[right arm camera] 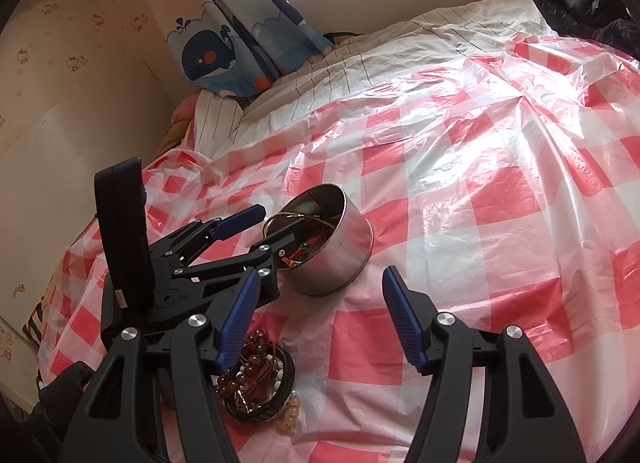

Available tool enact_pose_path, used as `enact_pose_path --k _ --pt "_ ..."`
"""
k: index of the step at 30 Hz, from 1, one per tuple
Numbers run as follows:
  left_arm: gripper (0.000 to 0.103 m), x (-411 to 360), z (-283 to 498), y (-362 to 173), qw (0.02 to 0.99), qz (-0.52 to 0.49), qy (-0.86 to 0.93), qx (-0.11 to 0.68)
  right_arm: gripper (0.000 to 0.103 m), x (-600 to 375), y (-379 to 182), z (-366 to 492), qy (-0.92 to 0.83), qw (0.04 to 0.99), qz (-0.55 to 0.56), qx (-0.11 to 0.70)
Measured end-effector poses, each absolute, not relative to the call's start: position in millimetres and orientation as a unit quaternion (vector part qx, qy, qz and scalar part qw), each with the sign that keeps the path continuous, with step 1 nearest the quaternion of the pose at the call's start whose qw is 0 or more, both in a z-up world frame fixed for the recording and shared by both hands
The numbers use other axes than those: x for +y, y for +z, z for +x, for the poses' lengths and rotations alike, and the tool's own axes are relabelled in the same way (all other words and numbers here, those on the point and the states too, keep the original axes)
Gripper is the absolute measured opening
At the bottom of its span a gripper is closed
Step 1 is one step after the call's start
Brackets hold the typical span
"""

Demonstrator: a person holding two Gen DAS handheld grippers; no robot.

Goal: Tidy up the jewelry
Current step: 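Withdraw both open tools from the tin back to the jewelry heap, then grasp an amber bead strand with the left tool while the right tool grasps another bracelet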

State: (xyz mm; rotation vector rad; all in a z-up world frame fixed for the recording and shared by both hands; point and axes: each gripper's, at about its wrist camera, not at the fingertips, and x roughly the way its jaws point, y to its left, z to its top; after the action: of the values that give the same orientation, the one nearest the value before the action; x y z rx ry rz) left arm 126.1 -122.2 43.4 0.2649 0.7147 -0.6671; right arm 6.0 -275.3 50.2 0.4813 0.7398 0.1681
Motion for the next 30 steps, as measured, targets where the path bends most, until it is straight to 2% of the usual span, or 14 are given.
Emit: enact_pose_path --k 9,13,16,18,21,27,30 --pt "0.063 -127 146 34 0.836 0.086 -0.35 0.414 0.066 -277 51 5 0.081 0.899 0.237 0.359" --pt "0.063 -114 140 47 0.844 0.073 -0.344 0.404 0.066 -277 52 4 0.083 0.899 0.239 0.357" --pt "0.069 -96 125 58 0.857 0.074 -0.326 0.393 0.066 -275 51 5 0.087 0.898 0.237 0.36" --pt "0.076 -83 110 63 0.866 0.078 -0.308 0.386 0.066 -272 50 6 0.089 0.897 0.233 0.365" --pt "0.08 -61 83 60 0.87 0.077 -0.285 0.394 0.066 -267 52 4 0.092 0.898 0.224 0.368" --pt "0.08 -25 26 46 0.867 0.056 -0.279 0.41 0.066 -262 47 -19 0.094 0.896 0.217 0.376" --pt "0.07 -25 7 42 0.867 0.087 -0.283 0.401 0.066 -258 35 -38 0.091 0.889 0.221 0.391"
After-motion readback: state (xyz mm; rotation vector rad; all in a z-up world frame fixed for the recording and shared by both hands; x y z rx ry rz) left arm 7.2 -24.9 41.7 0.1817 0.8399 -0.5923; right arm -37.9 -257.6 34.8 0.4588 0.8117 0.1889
